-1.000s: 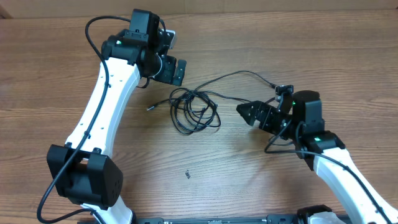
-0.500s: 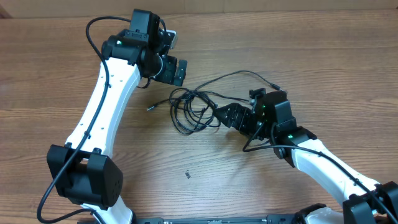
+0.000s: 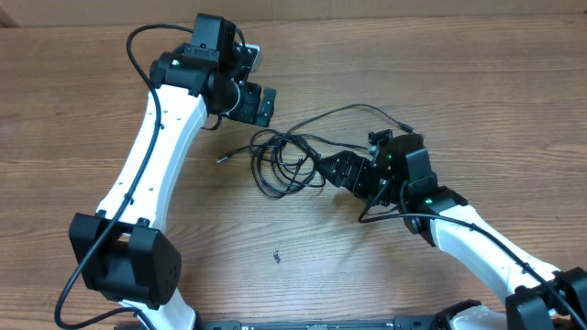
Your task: Untangle cables
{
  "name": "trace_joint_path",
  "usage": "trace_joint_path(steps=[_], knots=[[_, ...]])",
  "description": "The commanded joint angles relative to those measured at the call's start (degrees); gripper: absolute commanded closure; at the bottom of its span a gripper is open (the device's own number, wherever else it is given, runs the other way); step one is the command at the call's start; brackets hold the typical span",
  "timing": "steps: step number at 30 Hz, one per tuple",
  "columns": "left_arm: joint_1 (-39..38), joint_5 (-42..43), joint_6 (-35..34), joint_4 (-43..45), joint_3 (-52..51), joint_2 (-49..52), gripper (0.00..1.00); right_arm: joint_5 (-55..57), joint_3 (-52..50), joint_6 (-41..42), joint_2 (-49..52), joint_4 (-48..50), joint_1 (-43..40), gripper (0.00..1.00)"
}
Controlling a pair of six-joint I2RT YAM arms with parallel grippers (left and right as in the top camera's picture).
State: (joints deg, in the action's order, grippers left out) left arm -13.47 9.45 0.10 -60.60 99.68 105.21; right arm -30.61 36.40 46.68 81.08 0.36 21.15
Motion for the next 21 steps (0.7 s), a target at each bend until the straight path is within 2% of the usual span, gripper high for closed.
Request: trace_joint_path(steps=[1,13,21], knots=[[-0.04,0.90,-0.55,-0.02,0.17,-1.46,0.01,0.55,0.70,-0.24,0.22,0.00,0.22,0.03],[-0.04,0.90,-0.55,-0.02,0.17,-1.46,0.00,1.60,0.70,0.07,0.22,-0.02,0.22,0.04],[-0.04,0.90,-0.55,-0.02,0.17,-1.46,0.00,5.53,0.68,3.93,0.28,-0.22,1.88,0.04]])
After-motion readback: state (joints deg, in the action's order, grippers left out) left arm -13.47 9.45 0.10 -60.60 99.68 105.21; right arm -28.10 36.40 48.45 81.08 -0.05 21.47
